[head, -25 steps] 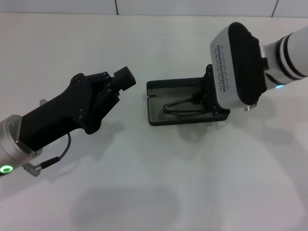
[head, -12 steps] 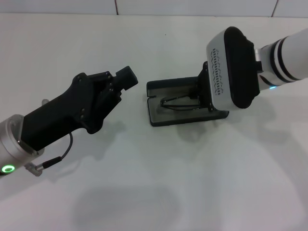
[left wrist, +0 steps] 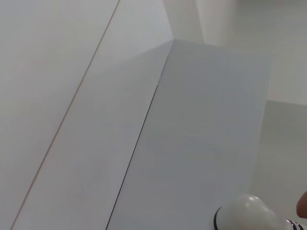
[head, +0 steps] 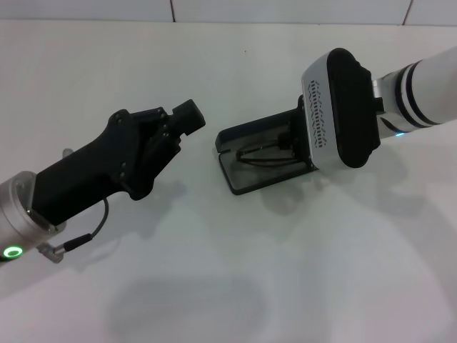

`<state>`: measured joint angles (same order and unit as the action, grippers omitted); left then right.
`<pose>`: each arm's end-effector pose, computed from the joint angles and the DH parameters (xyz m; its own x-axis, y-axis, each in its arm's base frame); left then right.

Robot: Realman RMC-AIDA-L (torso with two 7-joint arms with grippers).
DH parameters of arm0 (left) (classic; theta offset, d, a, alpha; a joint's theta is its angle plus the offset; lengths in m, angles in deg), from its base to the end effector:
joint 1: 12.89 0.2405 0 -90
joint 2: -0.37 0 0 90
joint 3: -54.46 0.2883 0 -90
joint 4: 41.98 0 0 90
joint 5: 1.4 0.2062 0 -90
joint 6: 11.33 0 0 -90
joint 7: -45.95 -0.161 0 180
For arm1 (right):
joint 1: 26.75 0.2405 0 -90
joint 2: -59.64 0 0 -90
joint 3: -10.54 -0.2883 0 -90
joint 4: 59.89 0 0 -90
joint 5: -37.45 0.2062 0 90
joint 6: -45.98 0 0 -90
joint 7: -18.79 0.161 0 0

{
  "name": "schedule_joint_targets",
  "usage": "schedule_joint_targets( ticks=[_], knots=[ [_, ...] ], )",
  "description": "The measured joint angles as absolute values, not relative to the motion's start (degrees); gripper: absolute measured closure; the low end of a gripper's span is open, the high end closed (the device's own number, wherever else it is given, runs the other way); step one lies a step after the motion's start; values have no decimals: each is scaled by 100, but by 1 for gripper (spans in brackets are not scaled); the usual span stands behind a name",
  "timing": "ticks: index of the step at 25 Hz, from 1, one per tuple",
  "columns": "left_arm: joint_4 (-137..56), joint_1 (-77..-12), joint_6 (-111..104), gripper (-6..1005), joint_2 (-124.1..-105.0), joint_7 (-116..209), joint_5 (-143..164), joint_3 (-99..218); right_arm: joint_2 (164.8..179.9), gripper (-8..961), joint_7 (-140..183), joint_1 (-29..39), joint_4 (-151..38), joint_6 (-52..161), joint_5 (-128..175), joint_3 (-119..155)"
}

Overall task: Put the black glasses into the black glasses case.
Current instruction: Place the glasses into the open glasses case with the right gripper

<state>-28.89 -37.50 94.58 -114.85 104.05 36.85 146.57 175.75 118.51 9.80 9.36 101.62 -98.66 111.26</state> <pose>-0.2419 0.2774 -0.0297 0.3257 0.1958 0.9250 0.3665 -0.9280 0.0674 0.1680 0.4014 -0.0941 0.8823 0.3180 0.3469 0.4242 -0.8566 -0.2937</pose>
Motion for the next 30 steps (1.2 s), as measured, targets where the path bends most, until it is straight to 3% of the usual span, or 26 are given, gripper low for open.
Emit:
schedule_joint_targets(
  ticks=[30],
  knots=[
    [-2889, -3748, 9378, 985, -11552, 10387, 3717, 14657, 17575, 866, 11360, 920, 1068, 10149, -10191, 11239]
  ],
)
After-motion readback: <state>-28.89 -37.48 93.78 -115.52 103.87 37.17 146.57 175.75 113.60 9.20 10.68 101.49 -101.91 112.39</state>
